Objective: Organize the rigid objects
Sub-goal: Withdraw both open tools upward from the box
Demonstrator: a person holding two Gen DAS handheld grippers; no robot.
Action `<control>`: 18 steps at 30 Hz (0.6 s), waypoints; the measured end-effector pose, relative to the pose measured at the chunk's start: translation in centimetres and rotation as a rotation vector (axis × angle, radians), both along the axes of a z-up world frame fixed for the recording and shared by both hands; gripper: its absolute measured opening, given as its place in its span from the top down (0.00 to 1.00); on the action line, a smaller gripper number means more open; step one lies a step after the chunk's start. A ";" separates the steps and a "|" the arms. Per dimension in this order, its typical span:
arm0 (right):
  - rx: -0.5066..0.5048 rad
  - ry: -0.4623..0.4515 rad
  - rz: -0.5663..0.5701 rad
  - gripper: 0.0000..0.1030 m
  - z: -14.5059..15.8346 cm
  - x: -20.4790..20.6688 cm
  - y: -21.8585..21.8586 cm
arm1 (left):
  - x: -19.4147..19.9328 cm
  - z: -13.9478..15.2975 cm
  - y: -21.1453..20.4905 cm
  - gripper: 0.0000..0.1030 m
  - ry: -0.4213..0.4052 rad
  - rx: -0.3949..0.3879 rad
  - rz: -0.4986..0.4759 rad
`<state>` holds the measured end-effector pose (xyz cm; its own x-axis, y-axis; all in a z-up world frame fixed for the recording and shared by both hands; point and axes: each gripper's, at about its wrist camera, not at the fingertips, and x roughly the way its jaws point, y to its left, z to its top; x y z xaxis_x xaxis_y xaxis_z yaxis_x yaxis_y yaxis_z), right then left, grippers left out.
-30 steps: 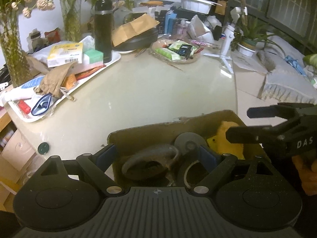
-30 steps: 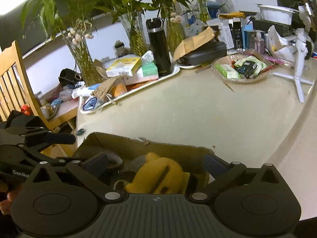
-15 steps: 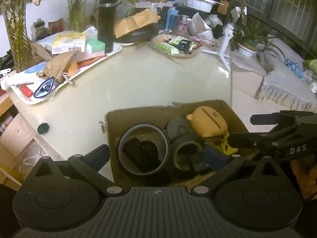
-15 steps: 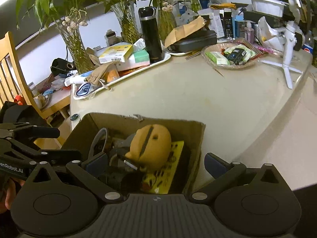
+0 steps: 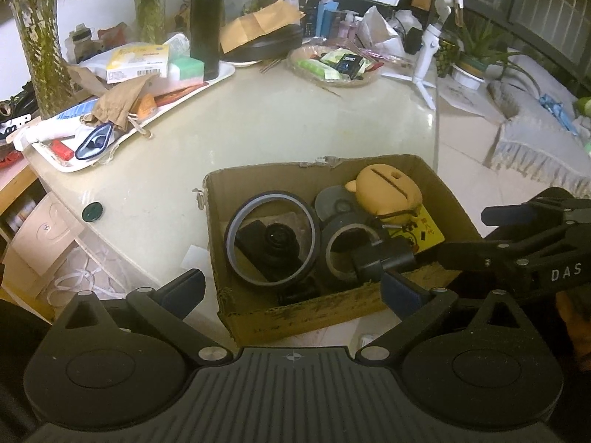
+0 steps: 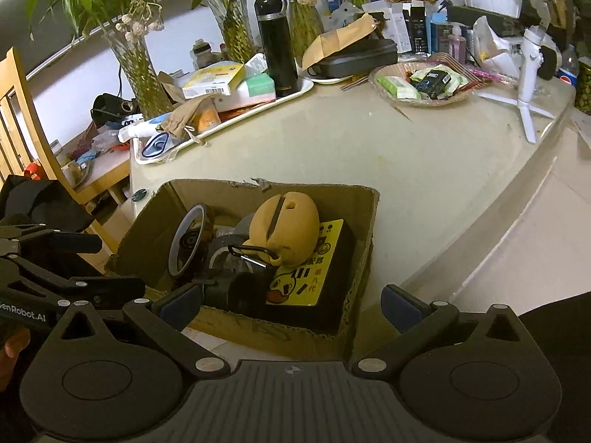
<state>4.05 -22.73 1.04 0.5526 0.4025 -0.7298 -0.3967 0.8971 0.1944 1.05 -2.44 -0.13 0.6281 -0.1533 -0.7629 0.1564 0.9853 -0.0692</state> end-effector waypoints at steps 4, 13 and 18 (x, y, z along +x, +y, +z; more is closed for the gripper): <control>0.000 0.006 -0.004 0.00 -0.1 0.1 0.0 | 0.0 -0.1 0.1 0.00 0.004 0.002 0.010; -0.009 0.016 -0.001 0.00 -0.3 0.2 0.1 | 0.1 0.0 0.2 0.00 0.003 0.006 0.012; -0.011 0.020 -0.001 0.00 -0.4 0.3 0.1 | 0.2 0.2 0.1 0.00 0.003 0.018 0.006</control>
<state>4.35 -22.61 0.68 0.5382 0.3940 -0.7450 -0.3918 0.8996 0.1928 1.27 -2.29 0.04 0.6262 -0.1364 -0.7676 0.1507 0.9872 -0.0524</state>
